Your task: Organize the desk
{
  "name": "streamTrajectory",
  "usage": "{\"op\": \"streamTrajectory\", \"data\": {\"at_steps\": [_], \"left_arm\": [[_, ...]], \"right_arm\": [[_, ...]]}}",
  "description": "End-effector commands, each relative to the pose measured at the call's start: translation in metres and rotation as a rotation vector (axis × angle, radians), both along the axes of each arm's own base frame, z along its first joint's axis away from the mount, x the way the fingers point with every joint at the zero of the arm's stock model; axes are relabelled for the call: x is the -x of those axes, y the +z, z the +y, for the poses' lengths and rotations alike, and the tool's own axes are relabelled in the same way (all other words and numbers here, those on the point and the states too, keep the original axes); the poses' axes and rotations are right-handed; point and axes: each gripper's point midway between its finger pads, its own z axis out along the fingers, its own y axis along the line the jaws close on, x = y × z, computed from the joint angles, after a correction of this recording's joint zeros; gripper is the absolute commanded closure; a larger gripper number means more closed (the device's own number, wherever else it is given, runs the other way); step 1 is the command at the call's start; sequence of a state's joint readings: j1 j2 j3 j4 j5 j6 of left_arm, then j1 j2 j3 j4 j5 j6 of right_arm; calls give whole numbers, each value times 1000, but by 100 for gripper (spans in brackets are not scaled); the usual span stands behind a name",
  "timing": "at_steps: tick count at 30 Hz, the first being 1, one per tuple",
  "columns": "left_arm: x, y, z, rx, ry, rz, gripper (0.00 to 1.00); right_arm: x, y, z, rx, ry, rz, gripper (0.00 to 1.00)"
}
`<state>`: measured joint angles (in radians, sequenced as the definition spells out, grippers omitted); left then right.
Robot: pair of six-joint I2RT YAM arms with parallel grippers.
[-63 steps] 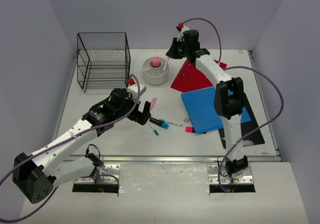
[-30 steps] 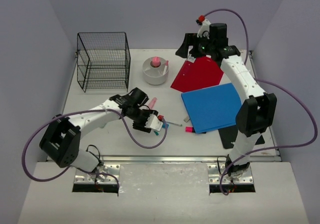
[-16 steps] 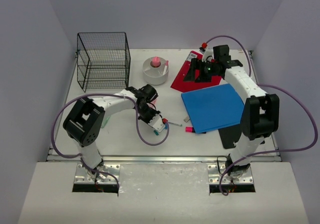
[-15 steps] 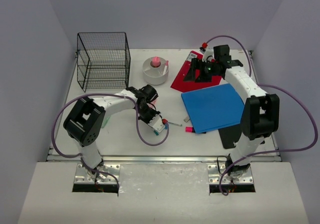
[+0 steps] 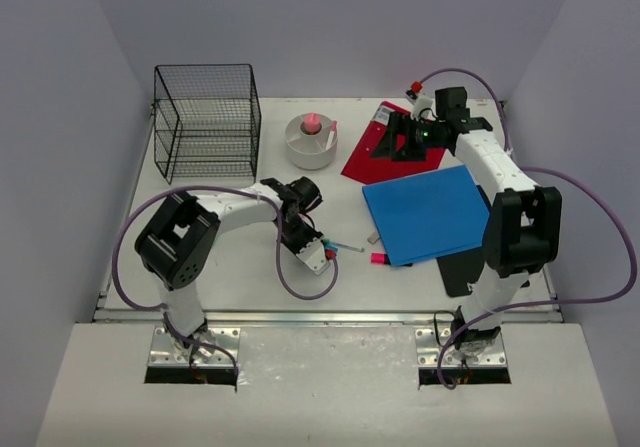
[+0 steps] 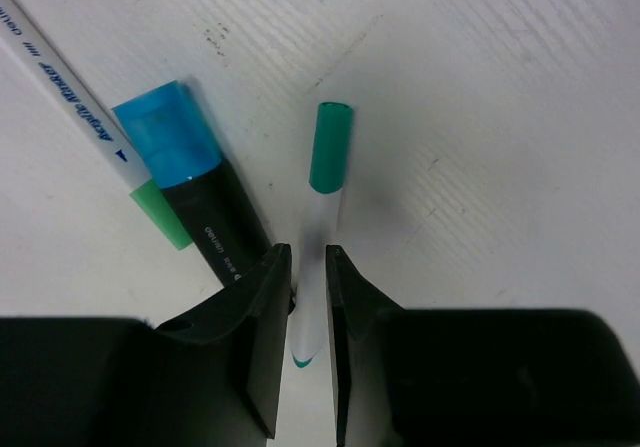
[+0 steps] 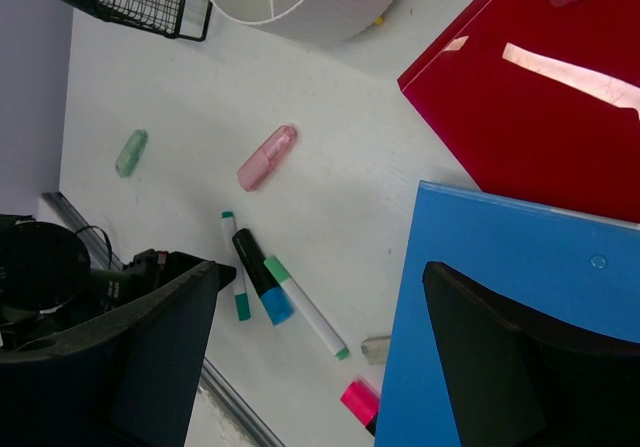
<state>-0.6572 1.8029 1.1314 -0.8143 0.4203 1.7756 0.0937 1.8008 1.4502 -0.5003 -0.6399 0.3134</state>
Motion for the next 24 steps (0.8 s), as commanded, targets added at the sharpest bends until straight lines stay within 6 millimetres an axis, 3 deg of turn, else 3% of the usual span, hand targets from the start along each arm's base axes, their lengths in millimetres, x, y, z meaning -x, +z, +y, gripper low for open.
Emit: {"op": "streamTrajectory", "data": {"at_steps": [1,8,12,16,19,24], "left_arm": [[7,-11,-1,-53,-39,34,81],[17,-31,12,-183,-88,40,83],[29,-40,20,-256,-124,41,93],[34,-36,13,-248,-71,45,100],[31,-20,0,-218,24,60,100],[25,41,-39,-36,230,91,100]], "right_arm": [[-9,18,3,-28,24,-57,17],[-9,22,3,-37,33,-59,18],[-7,27,5,-47,48,-62,19],[-3,28,5,-54,51,-50,21],[3,29,5,-58,37,-39,22],[7,46,4,-73,-1,-65,22]]}}
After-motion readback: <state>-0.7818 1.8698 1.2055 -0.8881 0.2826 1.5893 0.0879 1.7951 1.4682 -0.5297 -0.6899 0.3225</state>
